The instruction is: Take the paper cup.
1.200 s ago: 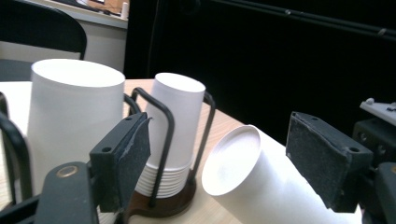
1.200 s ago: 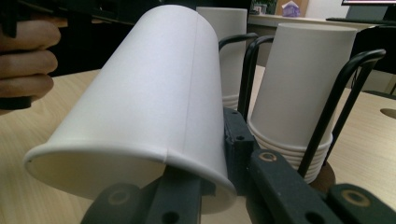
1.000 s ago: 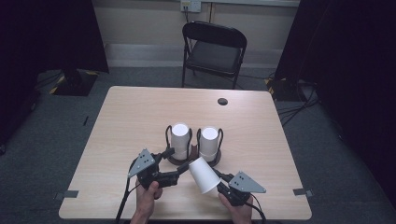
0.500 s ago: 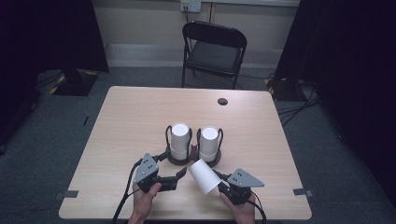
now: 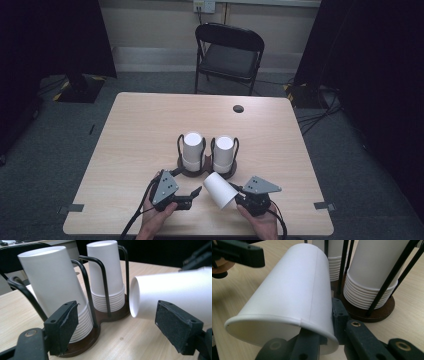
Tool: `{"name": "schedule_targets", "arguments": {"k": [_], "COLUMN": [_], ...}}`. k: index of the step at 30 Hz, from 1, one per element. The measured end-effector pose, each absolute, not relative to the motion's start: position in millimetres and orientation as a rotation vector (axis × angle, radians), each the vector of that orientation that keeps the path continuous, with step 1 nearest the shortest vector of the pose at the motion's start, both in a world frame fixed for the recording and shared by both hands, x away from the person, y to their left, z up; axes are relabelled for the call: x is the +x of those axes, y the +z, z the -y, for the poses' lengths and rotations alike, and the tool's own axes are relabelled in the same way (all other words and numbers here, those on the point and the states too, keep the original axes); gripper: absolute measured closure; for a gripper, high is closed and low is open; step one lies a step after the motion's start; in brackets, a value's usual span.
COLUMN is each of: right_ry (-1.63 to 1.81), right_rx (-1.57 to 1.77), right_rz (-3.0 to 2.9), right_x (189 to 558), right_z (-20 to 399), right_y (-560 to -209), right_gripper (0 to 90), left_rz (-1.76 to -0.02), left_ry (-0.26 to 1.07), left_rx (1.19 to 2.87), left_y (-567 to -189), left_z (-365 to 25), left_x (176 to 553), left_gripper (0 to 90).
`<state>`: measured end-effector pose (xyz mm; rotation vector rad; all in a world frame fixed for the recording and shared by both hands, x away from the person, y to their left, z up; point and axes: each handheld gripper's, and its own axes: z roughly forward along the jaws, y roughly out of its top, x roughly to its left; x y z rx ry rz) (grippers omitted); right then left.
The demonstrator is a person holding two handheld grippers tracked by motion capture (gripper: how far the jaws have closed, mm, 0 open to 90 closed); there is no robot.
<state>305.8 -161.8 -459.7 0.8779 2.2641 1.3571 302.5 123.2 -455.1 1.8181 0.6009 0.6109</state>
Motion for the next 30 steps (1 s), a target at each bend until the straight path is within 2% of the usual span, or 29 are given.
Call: {"name": "schedule_targets", "arguments": {"k": [11,16,30], "right_ry": [1.281,1.24,1.147], "right_rx": [0.823,0.826,0.796], "right_rz": [-2.413,-2.462,-2.617], "right_x": [313.7,317.8,334.1], "right_z": [161.6,159.5,150.5], "right_y": [-444.8,-443.4,-438.1], "right_gripper": [85.8,85.8,85.5], "left_rz": [-0.511,-0.428,-0.245], "left_ry": [0.647,0.662,0.705], "left_rx": [1.886,1.973,2.051], "left_y": [-455.7,-460.0,-466.0], "left_z": [-112.7,-106.1,-86.4], "left_x": [298.3,296.1,287.7], "left_gripper": [15.8,16.3,15.3]}}
